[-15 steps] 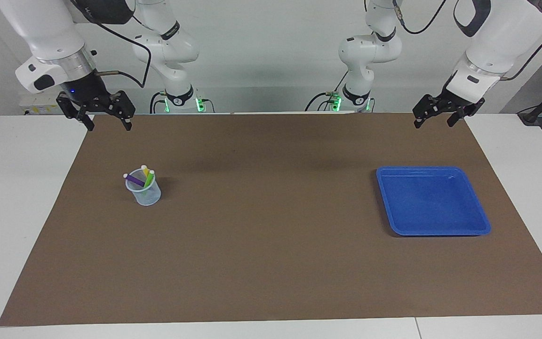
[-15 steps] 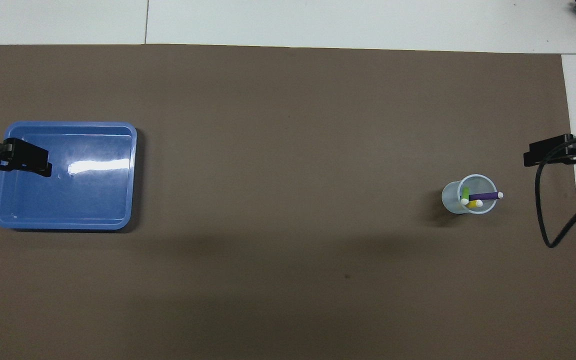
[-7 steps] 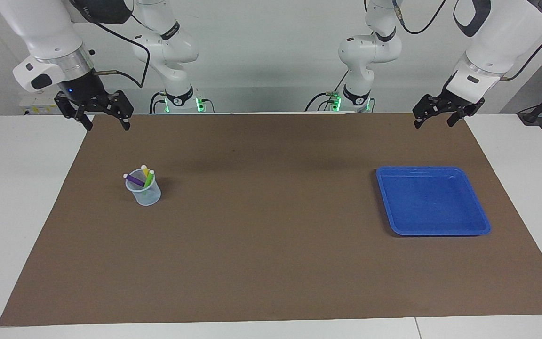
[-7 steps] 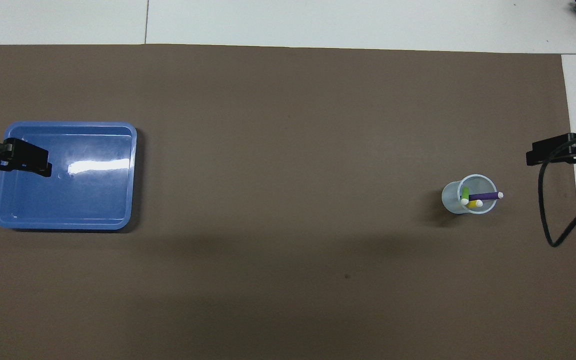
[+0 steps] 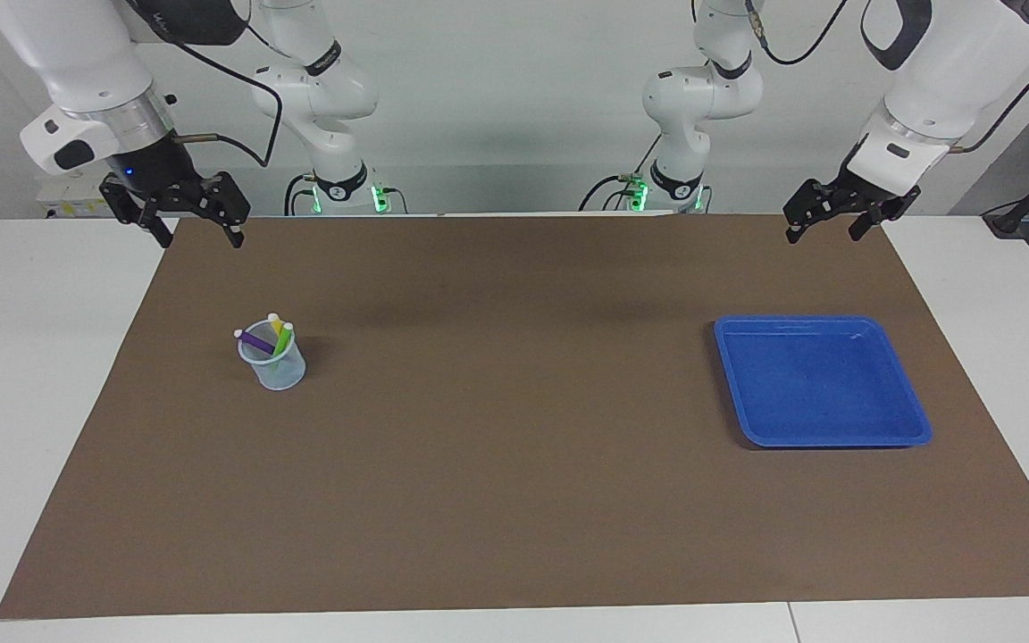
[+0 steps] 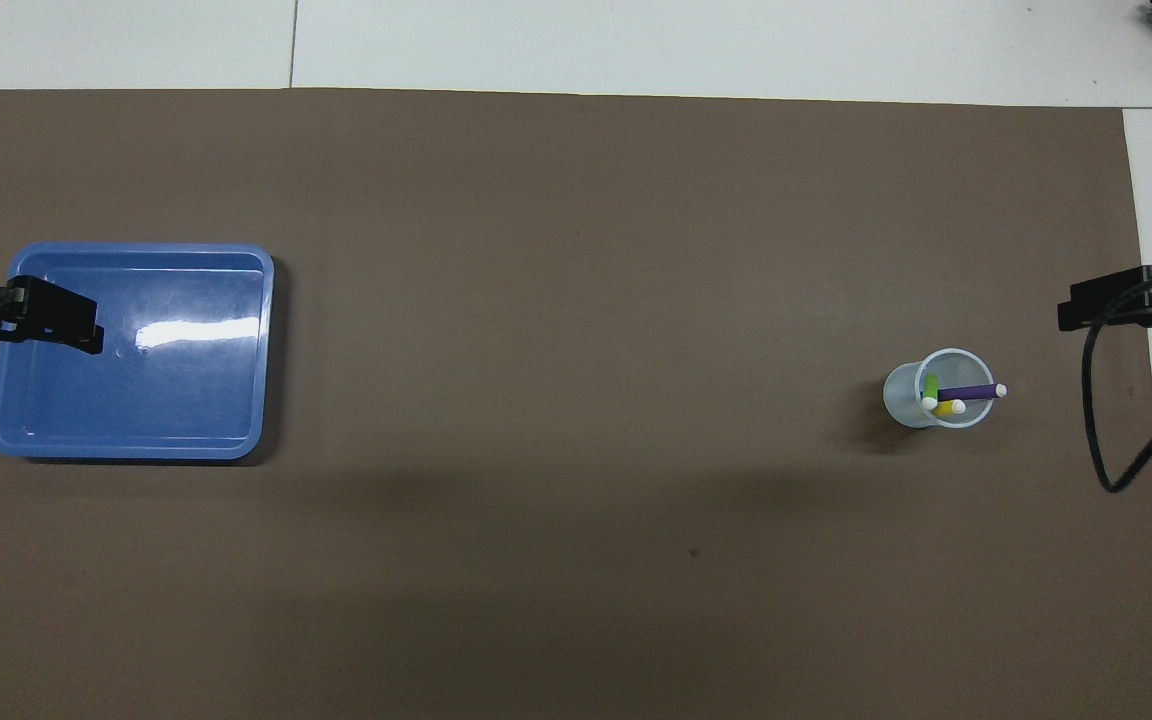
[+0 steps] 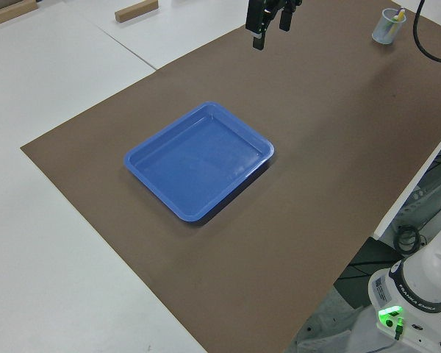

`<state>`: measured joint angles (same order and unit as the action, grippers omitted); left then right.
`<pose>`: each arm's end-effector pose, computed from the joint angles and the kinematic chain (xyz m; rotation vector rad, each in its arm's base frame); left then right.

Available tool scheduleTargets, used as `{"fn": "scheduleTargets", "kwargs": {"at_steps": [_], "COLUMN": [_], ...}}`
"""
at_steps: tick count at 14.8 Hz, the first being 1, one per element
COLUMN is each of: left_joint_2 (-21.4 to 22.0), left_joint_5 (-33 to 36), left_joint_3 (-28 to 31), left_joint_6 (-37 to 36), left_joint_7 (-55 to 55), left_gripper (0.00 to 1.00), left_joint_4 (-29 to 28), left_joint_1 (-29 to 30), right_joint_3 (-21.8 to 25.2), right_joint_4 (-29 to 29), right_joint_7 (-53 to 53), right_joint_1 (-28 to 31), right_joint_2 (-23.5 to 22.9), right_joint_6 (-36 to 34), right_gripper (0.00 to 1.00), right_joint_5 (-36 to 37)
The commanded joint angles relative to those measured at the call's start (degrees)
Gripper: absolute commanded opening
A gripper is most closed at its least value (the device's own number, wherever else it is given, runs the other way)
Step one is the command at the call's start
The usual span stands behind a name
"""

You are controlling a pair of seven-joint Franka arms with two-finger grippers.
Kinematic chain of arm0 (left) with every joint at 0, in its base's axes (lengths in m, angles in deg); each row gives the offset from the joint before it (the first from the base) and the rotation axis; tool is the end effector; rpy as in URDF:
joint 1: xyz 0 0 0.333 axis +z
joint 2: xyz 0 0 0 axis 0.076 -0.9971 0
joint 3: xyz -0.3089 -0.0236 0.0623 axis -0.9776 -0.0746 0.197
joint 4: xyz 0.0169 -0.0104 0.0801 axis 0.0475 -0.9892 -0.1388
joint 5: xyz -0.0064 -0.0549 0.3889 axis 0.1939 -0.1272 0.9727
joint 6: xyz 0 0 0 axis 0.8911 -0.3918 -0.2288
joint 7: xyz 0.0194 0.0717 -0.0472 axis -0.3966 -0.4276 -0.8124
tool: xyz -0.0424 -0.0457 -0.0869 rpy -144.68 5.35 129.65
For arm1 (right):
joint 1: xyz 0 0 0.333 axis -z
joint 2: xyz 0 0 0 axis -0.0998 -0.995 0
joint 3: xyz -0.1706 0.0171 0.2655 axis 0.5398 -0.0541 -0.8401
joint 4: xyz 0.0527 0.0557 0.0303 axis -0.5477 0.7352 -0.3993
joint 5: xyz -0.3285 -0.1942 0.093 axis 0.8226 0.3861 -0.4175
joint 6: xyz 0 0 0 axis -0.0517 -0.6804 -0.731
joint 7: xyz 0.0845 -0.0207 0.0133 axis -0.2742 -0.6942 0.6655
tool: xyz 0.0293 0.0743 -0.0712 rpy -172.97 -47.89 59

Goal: Right arm passes pens to left for tray arrangement

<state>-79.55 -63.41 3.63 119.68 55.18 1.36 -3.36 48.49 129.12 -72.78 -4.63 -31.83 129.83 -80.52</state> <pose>0.5475 -0.0351 0.6237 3.1261 -0.0287 -0.1333 0.5495 -0.0194 0.6364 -3.1248 0.0798 -0.0416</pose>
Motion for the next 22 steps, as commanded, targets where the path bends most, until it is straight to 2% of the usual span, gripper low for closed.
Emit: {"fn": "scheduleTargets", "kwargs": {"at_steps": [1, 5, 10, 13, 17, 22], "left_joint_2": [1.4, 1.4, 1.4, 1.4, 1.4, 1.4], "left_joint_5": [1.2, 1.2, 1.2, 1.2, 1.2, 1.2], "left_joint_3": [0.1, 0.1, 0.1, 0.1, 0.1, 0.1], "left_joint_6": [0.6, 0.6, 0.6, 0.6, 0.6, 0.6], "left_joint_7": [-0.6, -0.6, -0.6, -0.6, -0.6, -0.6], "left_gripper": [1.00, 1.00, 1.00, 1.00, 1.00, 1.00], "left_joint_4": [-1.6, -1.6, -1.6, -1.6, -1.6, -1.6], "left_joint_1": [-0.2, -0.2, -0.2, -0.2, -0.2, -0.2], "right_joint_3": [0.0, 0.1, 0.1, 0.1, 0.1, 0.1], "right_joint_4": [0.1, 2.0, 13.1, 14.3, 20.9, 25.0], "right_joint_7": [-0.3, 3.2, 5.1, 5.2, 8.7, 10.8], "right_joint_1": [0.2, 0.5, 1.3, 1.6, 3.0, 4.2], "right_joint_2": [0.0, 0.8, 4.9, 4.8, 5.7, 5.7], "right_joint_6": [0.1, 1.5, 9.4, 9.7, 17.2, 22.2], "right_gripper": [1.00, 1.00, 1.00, 1.00, 1.00, 1.00], "right_joint_5": [-0.7, -0.5, -0.2, 0.3, 0.4, 0.4]}}
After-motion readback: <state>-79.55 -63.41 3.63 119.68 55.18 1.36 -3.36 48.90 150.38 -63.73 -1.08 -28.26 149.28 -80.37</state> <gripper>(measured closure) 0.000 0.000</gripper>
